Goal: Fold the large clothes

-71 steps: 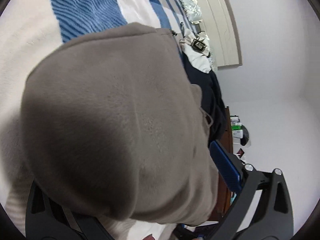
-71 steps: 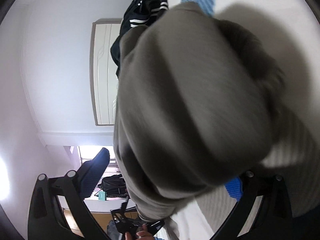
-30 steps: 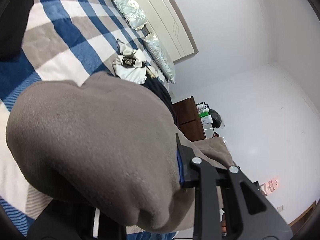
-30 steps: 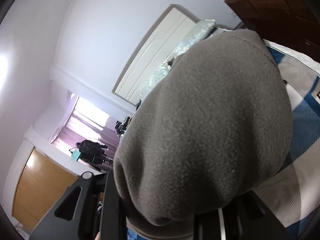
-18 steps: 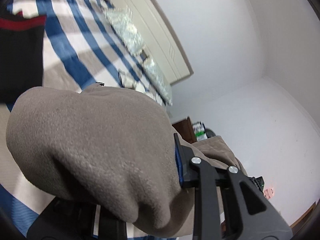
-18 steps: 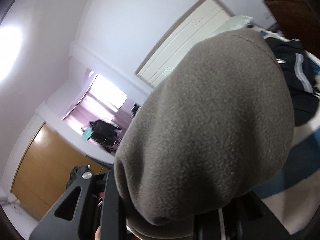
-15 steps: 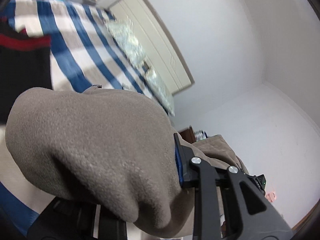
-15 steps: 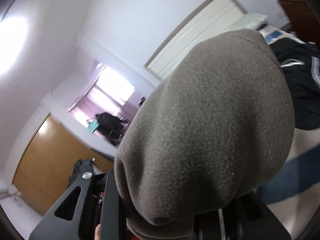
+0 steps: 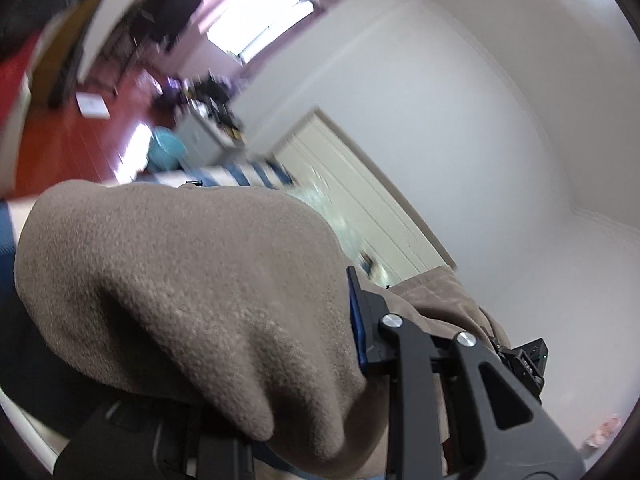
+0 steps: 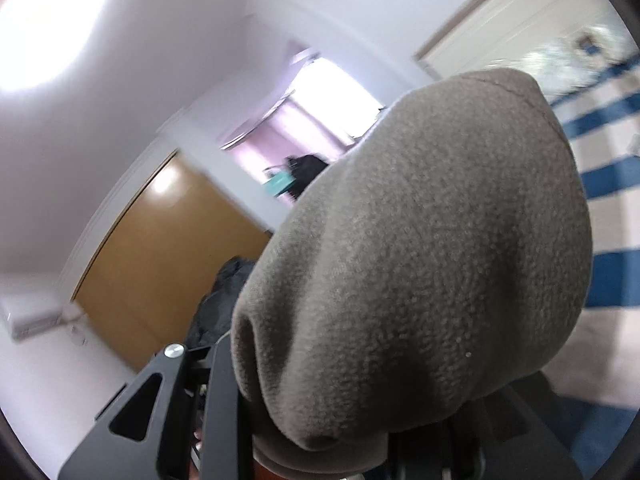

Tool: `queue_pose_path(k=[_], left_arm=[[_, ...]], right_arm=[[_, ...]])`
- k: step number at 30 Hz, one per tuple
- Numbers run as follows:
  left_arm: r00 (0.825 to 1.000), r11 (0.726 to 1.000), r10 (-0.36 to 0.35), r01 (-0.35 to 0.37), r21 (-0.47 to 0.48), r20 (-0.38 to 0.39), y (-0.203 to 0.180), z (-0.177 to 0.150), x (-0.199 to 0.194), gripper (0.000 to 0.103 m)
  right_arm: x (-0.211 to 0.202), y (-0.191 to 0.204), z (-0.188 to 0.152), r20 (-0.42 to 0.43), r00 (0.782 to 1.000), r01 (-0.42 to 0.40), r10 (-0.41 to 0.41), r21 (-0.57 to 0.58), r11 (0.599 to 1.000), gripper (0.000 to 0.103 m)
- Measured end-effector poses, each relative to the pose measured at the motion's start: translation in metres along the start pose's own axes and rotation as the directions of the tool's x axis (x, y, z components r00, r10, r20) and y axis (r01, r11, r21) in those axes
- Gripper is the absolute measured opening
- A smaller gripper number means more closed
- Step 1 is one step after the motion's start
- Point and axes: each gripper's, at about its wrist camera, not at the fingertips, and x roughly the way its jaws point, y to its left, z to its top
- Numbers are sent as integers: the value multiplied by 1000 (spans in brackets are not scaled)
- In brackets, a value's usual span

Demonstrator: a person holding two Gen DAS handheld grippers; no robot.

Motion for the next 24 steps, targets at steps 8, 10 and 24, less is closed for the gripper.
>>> queue_pose_path(k=[8,10,24], left_arm=[[990,991,131,-132,20,53,139,-42,0,25],[981,980,192,-192,-44,-1,190,-79,9,26],[962,964,252,-259,-62,-100,256,-154,-16,78]], right_arm=[[114,-92,-140,-196,981,4,-2,14,1000,25],[125,-141,-190,-269,961,87,-66,68,994,25],[101,-232,-268,-370,928,176,-42,337,925,64]])
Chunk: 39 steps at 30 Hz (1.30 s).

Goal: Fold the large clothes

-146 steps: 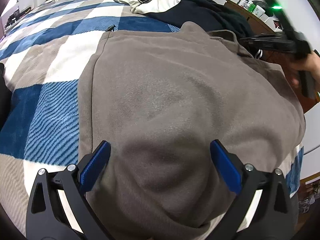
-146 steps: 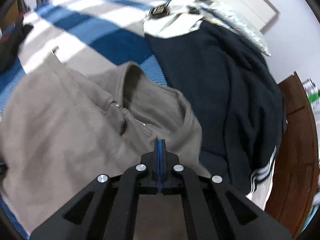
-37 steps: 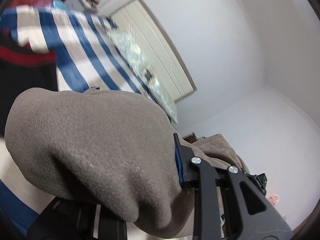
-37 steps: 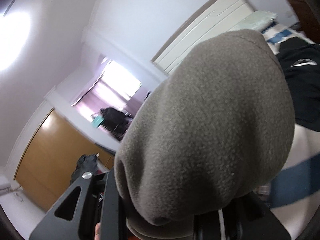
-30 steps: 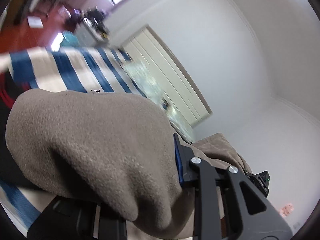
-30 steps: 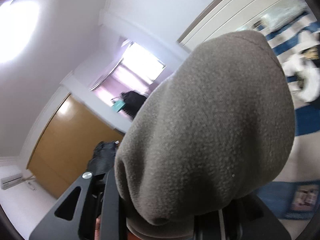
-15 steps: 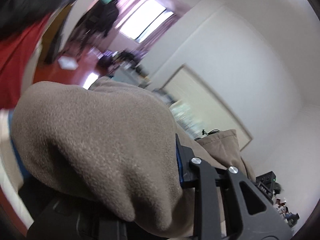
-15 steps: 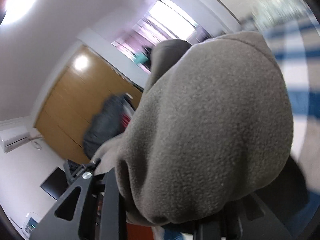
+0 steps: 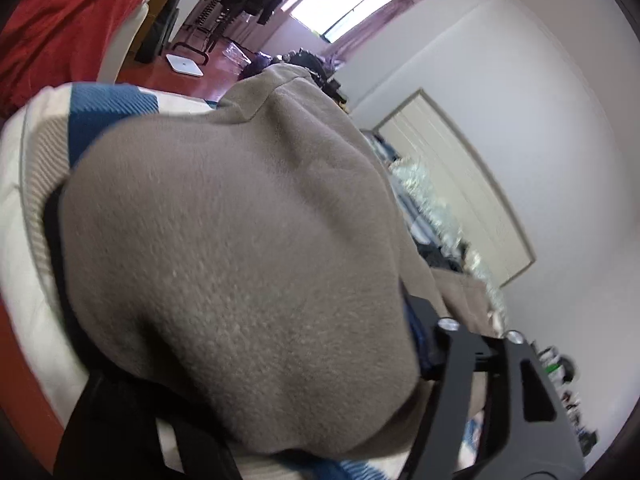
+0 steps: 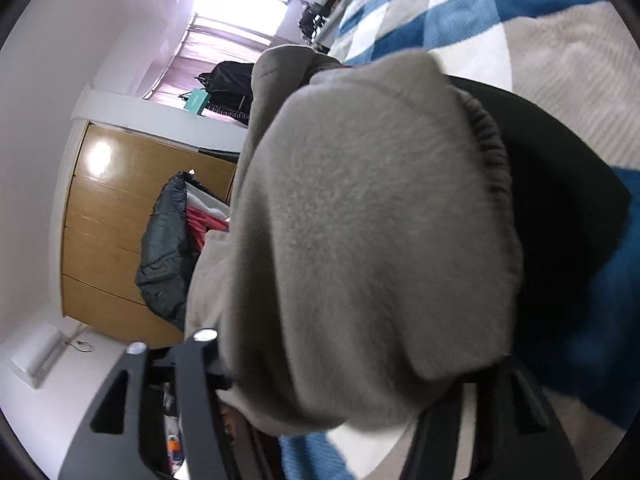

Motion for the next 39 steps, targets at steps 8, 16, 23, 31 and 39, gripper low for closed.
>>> queue_pose_path(k=[8,16,23,31,39], left_arm=[[998,994,63,-63,94,11,-9,-4,-66,89],[1000,976,9,-8,217,-5,-72,2,-62,96],[988,951,98,-129,281,122,-108,3,-71,96],[995,916,85,-102,387,61,-132,11,-74,96],[983,903,19,63,425,-185,-134,-30,25,96]], right_arm=[[-115,22,-8,90,983,177,-161,-214,961,89],[-110,95,25,126,962,273,-243,-412,869,98],[-29,150,61,91,918,354,-385,-623,698,98],[53,153,89,78,796,418,-601,-788,452,98],[109,127,66,33,651,340,-758,-906,252,93]])
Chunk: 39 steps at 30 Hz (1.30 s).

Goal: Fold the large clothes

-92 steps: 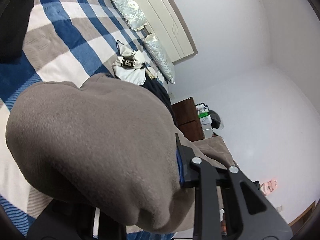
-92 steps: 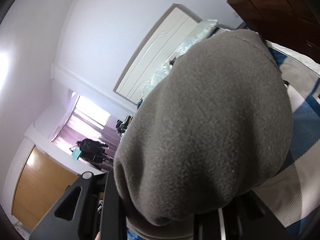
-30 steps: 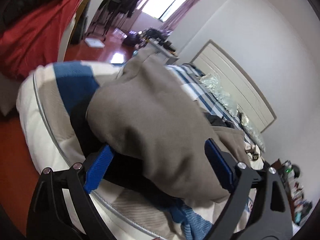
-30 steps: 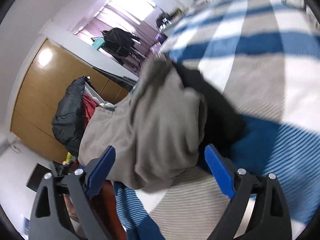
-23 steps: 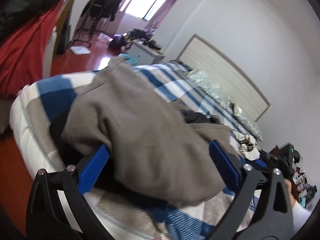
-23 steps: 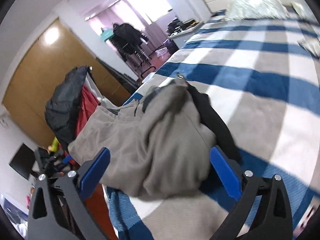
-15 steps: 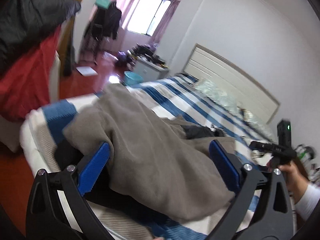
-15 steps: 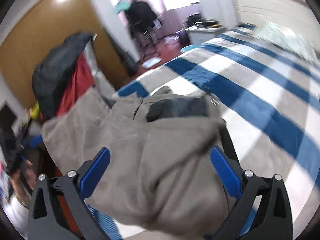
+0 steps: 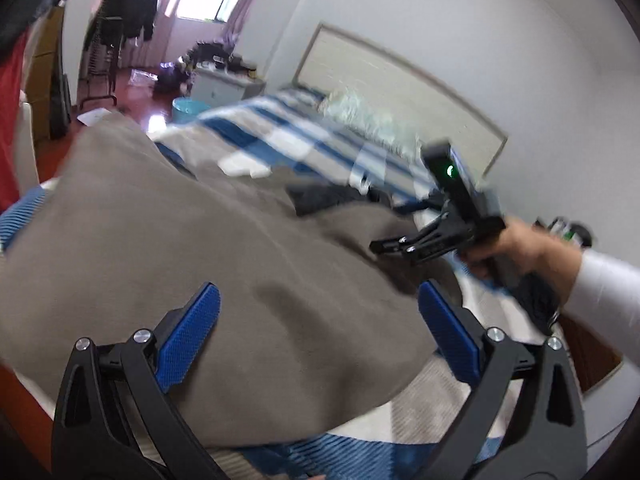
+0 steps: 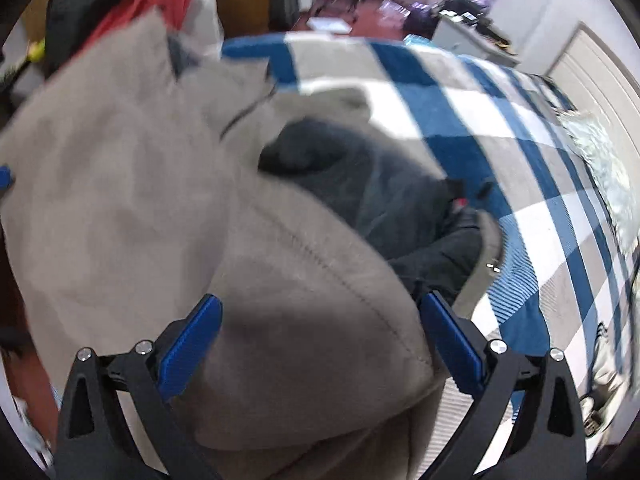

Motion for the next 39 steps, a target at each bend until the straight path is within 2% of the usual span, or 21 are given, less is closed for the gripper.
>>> queue_pose_path(k=[1,2,5,7,10,13,15,19,20,21,23,25,26,30,31,32,33,34,35,37,39], left_arm=[[999,999,43,-43,13,-16,-2,-3,8,96],[995,995,93,-92,34,-29,0,-6,18,96],[990,991,130,-129,28,-49,15,-15,31,96],[988,988,149,-147,41,-52,22,-22,34,95],[983,982,184,-183,42,-26,28,-26,27,74],[985,985,174,-174,-5,-5,38,-22,19,60],[985,985,172,-172,-6,11,40,-16,18,59],[978,978,207,-206,-24,37,39,4,22,59],[977,977,211,-210,-29,40,39,9,24,59],[975,976,219,-218,-24,40,38,13,28,60],[973,974,228,-228,-4,37,33,16,35,70],[974,974,224,-225,26,29,22,17,41,89],[977,975,213,-215,54,25,14,15,42,95],[979,973,199,-203,109,49,-4,9,29,97],[979,974,194,-201,106,66,-5,10,19,97],[976,972,203,-210,105,74,-3,13,15,97],[974,970,211,-218,103,77,1,18,8,97],[977,973,204,-210,98,68,6,20,4,97],[980,976,193,-197,91,50,12,23,3,97],[988,985,153,-153,76,-6,27,28,6,97],[990,988,131,-127,92,-41,36,30,9,97]], right_arm=[[5,1,-2,-12,1000,9,-9,-15,1000,72],[9,2,-4,-26,999,28,-29,-27,999,41],[2,-2,-5,-3,1000,8,-8,-34,999,17],[-7,1,-3,19,999,27,-26,-72,997,12],[-39,-6,7,125,990,65,-59,-49,997,7],[-82,-23,26,262,960,94,-94,12,995,6],[-102,-24,42,311,942,125,-123,14,992,6],[-110,-21,71,357,912,206,-203,28,978,5],[-110,-21,78,376,898,228,-228,47,973,5],[-106,-23,84,373,898,223,-231,66,973,5],[-87,-26,92,322,916,222,-238,85,971,5],[-61,-27,93,257,942,200,-216,89,976,5],[-49,-25,89,234,951,187,-203,89,978,5],[-3,-26,64,134,979,138,-156,136,981,6],[5,-29,59,113,983,128,-146,153,980,18],[13,-32,52,88,988,113,-130,176,978,41],[18,-38,44,70,991,99,-115,203,974,56],[16,-42,38,73,992,85,-103,217,972,84],[10,-45,33,88,993,62,-85,229,971,95],[-12,-53,21,149,988,4,-44,263,965,95],[-41,-62,6,233,972,-70,-5,311,948,96]])
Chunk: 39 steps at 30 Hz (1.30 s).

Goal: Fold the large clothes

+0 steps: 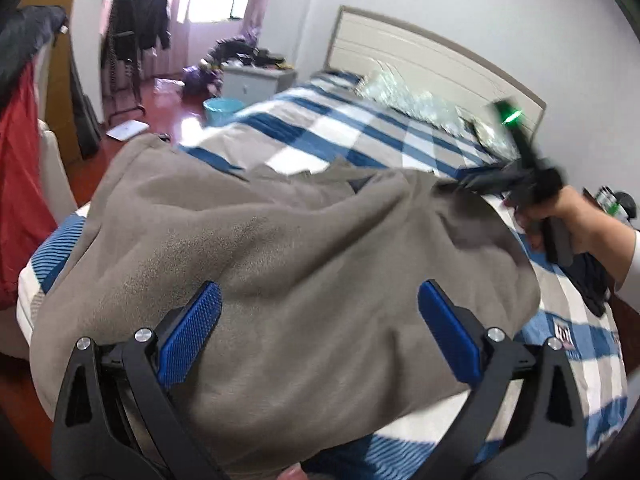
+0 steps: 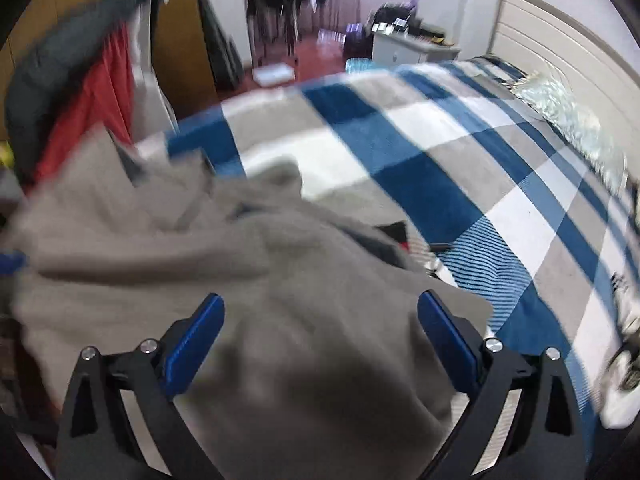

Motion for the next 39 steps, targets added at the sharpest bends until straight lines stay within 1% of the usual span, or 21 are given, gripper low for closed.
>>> queue_pose_path(k=[3,4,6,9,11,13,14,15,17,18,19,20,22,23,24,26,27,30,33,36,39], left_arm=[[998,1000,7,-6,20,-56,3,-4,7,97],[998,1000,13,-12,15,-66,5,-4,9,97],[997,1000,20,-21,-11,-69,7,-11,12,97],[996,998,42,-45,-38,-76,11,-16,22,97],[994,997,70,-73,-37,-80,10,-19,30,97],[992,995,88,-92,-39,-89,10,-23,35,97],[993,994,81,-87,-60,-88,13,-24,36,97],[994,992,57,-66,-105,-90,21,-25,38,97],[995,984,9,-26,-175,-97,33,-24,40,97],[995,979,-11,-8,-203,-94,37,-23,41,97],[995,969,-40,16,-246,-93,44,-22,41,97],[994,965,-50,23,-263,-94,46,-22,43,97],[992,964,-43,11,-265,-116,45,-21,47,97],[992,968,-30,-3,-252,-125,43,-21,49,97],[991,974,-4,-26,-227,-132,38,-21,50,97],[992,978,29,-53,-202,-123,31,-21,47,97],[993,982,55,-73,-176,-103,23,-21,42,97],[994,988,110,-112,-106,-26,0,-24,17,97],[992,988,125,-123,-92,18,-21,-30,-7,97],[986,987,156,-153,-51,58,-52,-38,-35,97],[979,984,177,-179,9,98,-87,-49,-67,97]], right_arm=[[-56,-13,-20,101,984,-159,149,103,982,98],[-74,-14,-33,138,969,-223,206,128,966,98],[-100,-7,-65,194,938,-316,285,148,937,98],[-100,4,-111,192,914,-396,358,222,891,98],[-84,12,-136,167,906,-421,389,269,866,98],[-63,17,-155,141,910,-414,389,330,848,98],[-50,18,-161,135,917,-399,376,360,843,98],[-39,17,-164,140,923,-385,359,383,840,98],[-21,12,-168,138,924,-380,356,426,821,98],[-6,8,-168,125,921,-382,368,463,800,98],[4,6,-168,109,920,-379,375,480,791,98],[14,4,-168,89,921,-371,378,493,787,98],[24,9,-166,56,930,-344,364,484,804,99],[24,14,-164,40,937,-324,348,473,819,99],[22,22,-159,10,947,-292,321,447,846,99],[11,31,-156,-11,956,-264,294,404,876,99],[4,34,-155,-7,957,-265,291,394,880,99],[-45,39,-164,56,960,-275,273,349,896,99],[-90,45,-174,126,961,-273,246,292,916,99],[-146,62,-187,214,948,-279,235,209,937,99],[-181,68,-197,246,945,-265,217,183,947,99]])
